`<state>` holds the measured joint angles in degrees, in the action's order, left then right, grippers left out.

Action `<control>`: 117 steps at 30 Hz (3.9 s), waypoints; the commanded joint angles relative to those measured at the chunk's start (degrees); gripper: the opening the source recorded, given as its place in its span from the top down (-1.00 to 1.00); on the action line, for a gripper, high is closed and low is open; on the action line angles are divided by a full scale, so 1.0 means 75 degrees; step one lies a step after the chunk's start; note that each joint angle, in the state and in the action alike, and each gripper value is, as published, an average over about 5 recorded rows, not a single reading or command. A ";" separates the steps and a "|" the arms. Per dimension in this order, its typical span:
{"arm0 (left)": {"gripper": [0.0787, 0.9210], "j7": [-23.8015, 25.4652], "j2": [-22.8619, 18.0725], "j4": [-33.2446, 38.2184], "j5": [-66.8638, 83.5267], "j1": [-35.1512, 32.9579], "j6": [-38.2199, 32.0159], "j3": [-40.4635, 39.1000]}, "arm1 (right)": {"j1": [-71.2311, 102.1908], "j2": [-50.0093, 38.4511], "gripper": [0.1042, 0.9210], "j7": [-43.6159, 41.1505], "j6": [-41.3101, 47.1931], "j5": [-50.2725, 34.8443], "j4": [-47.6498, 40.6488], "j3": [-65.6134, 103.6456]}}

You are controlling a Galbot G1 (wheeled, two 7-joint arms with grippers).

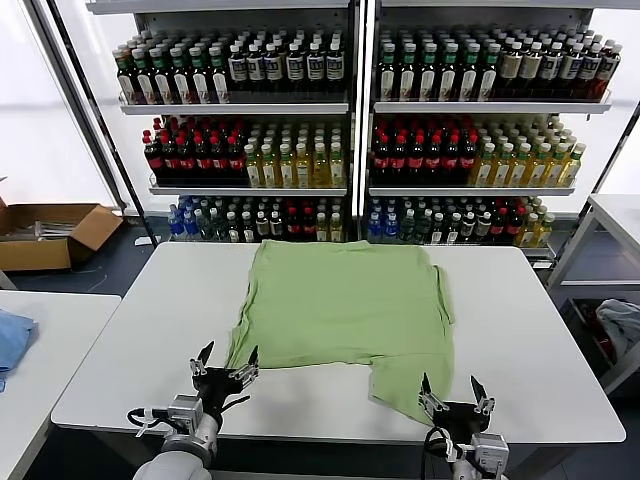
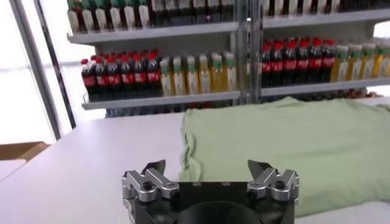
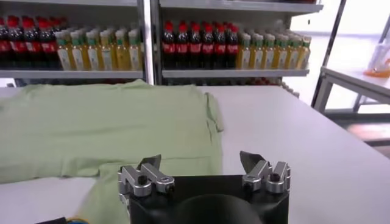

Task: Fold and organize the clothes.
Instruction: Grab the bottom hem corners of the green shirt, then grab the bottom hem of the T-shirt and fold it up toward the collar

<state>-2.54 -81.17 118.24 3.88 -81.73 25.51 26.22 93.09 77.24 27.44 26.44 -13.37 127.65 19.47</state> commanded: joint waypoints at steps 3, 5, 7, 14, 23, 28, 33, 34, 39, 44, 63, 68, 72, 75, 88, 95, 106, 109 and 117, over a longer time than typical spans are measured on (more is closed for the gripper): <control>-0.77 0.0017 0.0096 -0.0913 0.0148 0.0377 0.0190 -0.0003 | -0.0005 0.0262 -0.76 0.0216 0.0141 0.0030 -0.0178 -0.0146; -0.77 0.0016 0.0078 -0.0965 0.0149 0.0406 0.0182 -0.0011 | 0.0003 0.0287 -0.76 0.0256 0.0159 0.0027 -0.0247 -0.0158; -0.77 0.0018 0.0073 -0.1011 0.0158 0.0417 0.0164 -0.0014 | 0.0037 0.0291 -0.76 0.0261 0.0142 0.0034 -0.0286 -0.0189; -0.77 0.0006 0.0087 -0.1216 0.0236 0.0447 0.0052 0.0029 | 0.0126 0.0375 -0.76 0.0228 0.0033 0.0216 -0.0365 -0.0469; -0.77 0.0046 0.0083 -0.1242 0.0276 0.0431 0.0071 0.0031 | 0.0098 0.0402 -0.76 0.0198 0.0010 0.0279 -0.0506 -0.0591; -0.77 0.0046 0.0077 -0.1328 0.0202 0.0367 0.0075 -0.0011 | 0.0249 0.0513 -0.75 0.0246 -0.0073 0.0087 -0.0667 -0.0605; -0.65 0.0046 0.0097 -0.1364 0.0210 0.0353 0.0081 -0.0033 | 0.0354 0.0539 -0.47 0.0378 -0.0255 -0.0024 -0.0782 -0.0642; -0.59 0.0046 0.0108 -0.1374 0.0226 0.0357 0.0082 -0.0029 | 0.0351 0.0538 -0.38 0.0400 -0.0279 -0.0035 -0.0788 -0.0635; -0.24 0.0048 0.0124 -0.1353 0.0290 0.0335 0.0117 -0.0031 | 0.0333 0.0512 -0.04 0.0451 -0.0340 -0.0075 -0.0787 -0.0589; 0.09 0.0033 0.0127 -0.1271 0.0362 0.0317 0.0185 -0.0028 | 0.0335 0.0361 0.32 0.0406 -0.0328 -0.0083 -0.0651 -0.0535; 0.99 0.0033 0.0035 -0.0867 0.0450 0.0248 -0.0806 -0.0040 | -0.0004 -0.0202 1.00 -0.0434 -0.0628 -0.0041 0.0185 0.0023; 0.99 0.0064 0.0032 -0.0798 0.0471 0.0401 -0.1487 -0.0057 | -0.0437 -0.0175 1.00 -0.0716 -0.0784 0.0175 0.0416 0.0139; 0.99 0.0045 0.0055 -0.0956 0.0692 0.0664 -0.1842 -0.0042 | -0.1060 -0.0060 1.00 -0.0756 -0.0807 0.0319 0.0192 0.0139; 0.99 -0.0046 0.0091 -0.1148 0.1037 0.0955 -0.1886 -0.0020 | -0.1633 -0.0012 1.00 -0.0793 -0.0958 0.0350 -0.0221 0.0152; 0.99 -0.0359 0.0217 -0.3387 0.1539 0.3159 -0.1704 -0.0254 | -0.4607 -0.0134 1.00 -0.0968 -0.1430 0.0366 -0.3327 0.0022; 0.99 -0.0416 0.0273 -0.4571 0.1525 0.4092 -0.1683 -0.0424 | -0.5775 0.0011 1.00 -0.1182 -0.1393 0.0320 -0.4726 -0.0106; 0.99 -0.0330 0.0300 -0.5488 0.1406 0.4623 -0.1259 -0.0538 | -0.6456 0.0140 1.00 -0.1644 -0.0769 0.0696 -0.5979 -0.0474; 0.99 -0.0278 0.0278 -0.5490 0.1350 0.4638 -0.1156 -0.0550 | -0.6427 0.0157 0.96 -0.1735 -0.0438 0.0849 -0.6063 -0.0477; 0.67 -0.0366 0.0221 -0.5064 0.1261 0.4531 -0.1068 -0.0529 | -0.6398 0.0410 0.44 -0.1327 -0.0338 0.0228 -0.5862 -0.0291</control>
<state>-4.76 -79.41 81.13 13.72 -49.69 16.37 22.35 47.02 79.76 16.68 22.08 -9.79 86.48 17.45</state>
